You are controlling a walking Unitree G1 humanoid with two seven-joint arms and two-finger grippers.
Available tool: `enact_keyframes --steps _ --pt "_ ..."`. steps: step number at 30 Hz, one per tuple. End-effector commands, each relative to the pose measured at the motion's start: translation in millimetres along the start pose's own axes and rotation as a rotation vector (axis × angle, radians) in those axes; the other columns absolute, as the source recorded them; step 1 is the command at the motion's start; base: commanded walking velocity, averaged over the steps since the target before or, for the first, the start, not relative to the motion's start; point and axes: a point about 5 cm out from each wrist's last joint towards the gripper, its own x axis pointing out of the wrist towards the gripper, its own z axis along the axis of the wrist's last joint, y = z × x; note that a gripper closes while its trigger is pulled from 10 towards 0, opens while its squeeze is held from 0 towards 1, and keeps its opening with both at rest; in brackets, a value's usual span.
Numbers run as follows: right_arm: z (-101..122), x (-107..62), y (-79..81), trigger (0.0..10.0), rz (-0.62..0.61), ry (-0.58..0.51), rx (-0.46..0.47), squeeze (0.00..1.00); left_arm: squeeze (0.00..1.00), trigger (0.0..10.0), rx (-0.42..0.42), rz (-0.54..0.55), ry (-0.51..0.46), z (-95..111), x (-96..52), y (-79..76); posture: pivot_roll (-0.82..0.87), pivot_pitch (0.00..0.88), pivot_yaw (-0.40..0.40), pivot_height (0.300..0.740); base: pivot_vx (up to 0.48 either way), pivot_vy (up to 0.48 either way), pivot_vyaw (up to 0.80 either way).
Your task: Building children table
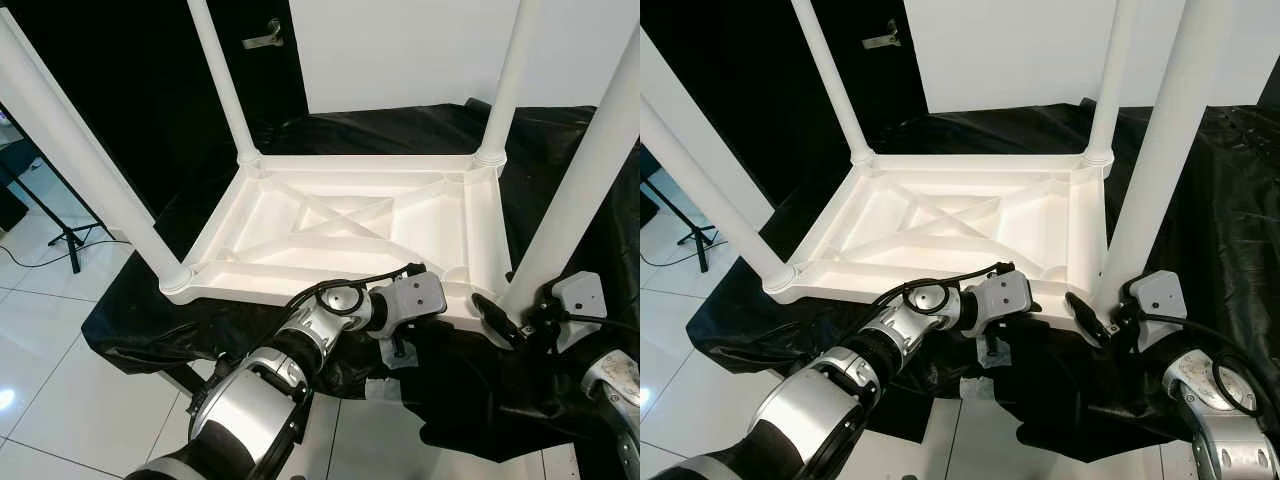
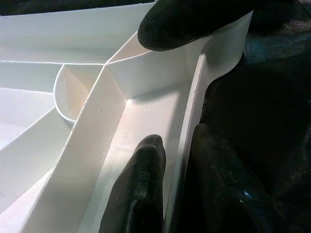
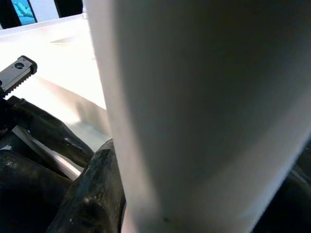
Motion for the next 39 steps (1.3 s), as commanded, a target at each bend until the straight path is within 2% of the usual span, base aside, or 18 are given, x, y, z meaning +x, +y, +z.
enact_keyframes --steps 1,2,3,5,6,8,10,20,21,22,24,25,26,27,29,30,35,39 --pt "-19 3.3 25.7 0.0 0.078 0.069 0.092 0.0 0.0 10.0 -0.065 0.056 0.076 -20 4.3 -12.2 -0.02 0.0 0.116 0.74 0.0 0.0 0.0" --pt "-23 6.0 21.9 0.0 -0.092 0.082 0.103 0.0 0.0 10.0 -0.065 0.055 0.075 -20 4.4 -12.2 -0.02 0.0 0.116 0.74 0.0 0.0 0.0" --pt "-28 4.4 27.0 0.0 -0.225 0.092 0.088 0.0 0.0 10.0 -0.063 0.055 0.075 -19 4.4 -12.0 -0.01 0.0 0.113 0.74 0.0 0.0 0.0" --pt "-32 0.6 41.6 0.0 -0.339 0.102 0.083 0.0 0.0 10.0 -0.061 0.057 0.075 -19 4.3 -11.2 -0.01 0.0 0.112 0.74 0.0 0.0 0.0" --pt "-32 0.6 41.6 0.0 -0.339 0.102 0.083 0.0 0.0 10.0 -0.061 0.057 0.075 -19 4.3 -11.2 -0.01 0.0 0.112 0.74 0.0 0.0 0.0" --pt "-33 -0.2 54.5 0.0 -0.339 0.108 0.111 0.0 0.0 10.0 -0.061 0.06 0.075 -19 3.9 -10.4 -0.01 0.0 0.111 0.74 0.0 0.0 0.0" --pt "-34 0.5 57.2 0.0 -0.349 0.111 0.121 0.0 0.0 10.0 -0.06 0.06 0.077 -19 3.6 -10.3 -0.01 0.0 0.113 0.74 0.0 0.0 0.0" --pt "-32 1.9 51.5 0.0 -0.482 0.101 0.132 0.0 0.0 10.0 -0.061 0.06 0.074 -19 4.1 -10.8 0.0 0.0 0.104 0.74 0.0 0.0 0.0" --pt "-33 1.2 51.5 0.9 -0.509 0.111 0.135 0.0 0.0 10.0 -0.062 0.063 0.073 -19 4.0 -10.5 0.0 0.0 0.103 0.74 0.0 0.0 0.0" --pt "-34 1.0 52.1 10.0 -0.522 0.12 0.132 0.0 0.0 10.0 -0.064 0.065 0.074 -19 3.7 -10.5 -0.01 0.0 0.105 0.74 0.0 0.0 0.0" --pt "-35 1.2 53.0 10.0 -0.526 0.126 0.129 0.0 0.0 10.0 -0.065 0.066 0.075 -20 3.5 -10.5 -0.01 0.0 0.105 0.74 0.0 0.0 0.0" --pt "-33 4.1 53.3 10.0 -0.476 0.106 0.14 1.0 0.0 10.0 -0.065 0.065 0.076 -20 3.5 -11.0 -0.01 0.0 0.106 0.74 0.0 0.0 0.0" --pt "-28 8.2 53.1 10.0 -0.399 0.071 0.143 1.0 0.0 10.0 -0.065 0.063 0.076 -20 3.7 -11.3 -0.01 0.0 0.108 0.74 0.0 0.0 0.0" --pt "-28 8.2 53.1 10.0 -0.399 0.071 0.143 1.0 0.0 10.0 -0.065 0.063 0.076 -20 3.7 -11.3 -0.01 0.0 0.108 0.74 0.0 0.0 0.0" --pt "-22 13.3 51.5 10.0 -0.29 0.029 0.144 1.0 0.0 10.0 -0.064 0.06 0.075 -19 4.5 -11.7 -0.02 0.0 0.111 0.74 0.0 0.0 0.0" --pt "-20 14.9 50.7 10.0 -0.231 0.021 0.132 0.0 0.0 10.0 -0.062 0.057 0.072 -18 5.7 -12.1 -0.02 0.0 0.11 0.74 0.0 0.0 0.0" --pt "-22 14.3 50.9 10.0 -0.115 0.03 0.094 0.0 0.0 10.0 -0.061 0.056 0.064 -15 7.6 -12.5 -0.01 0.0 0.105 0.74 0.0 0.0 0.0" --pt "-27 11.3 50.5 10.0 -0.002 0.067 0.112 0.0 0.0 10.0 -0.066 0.06 0.068 -18 5.6 -12.7 -0.01 0.0 0.105 0.74 0.0 0.0 0.0"
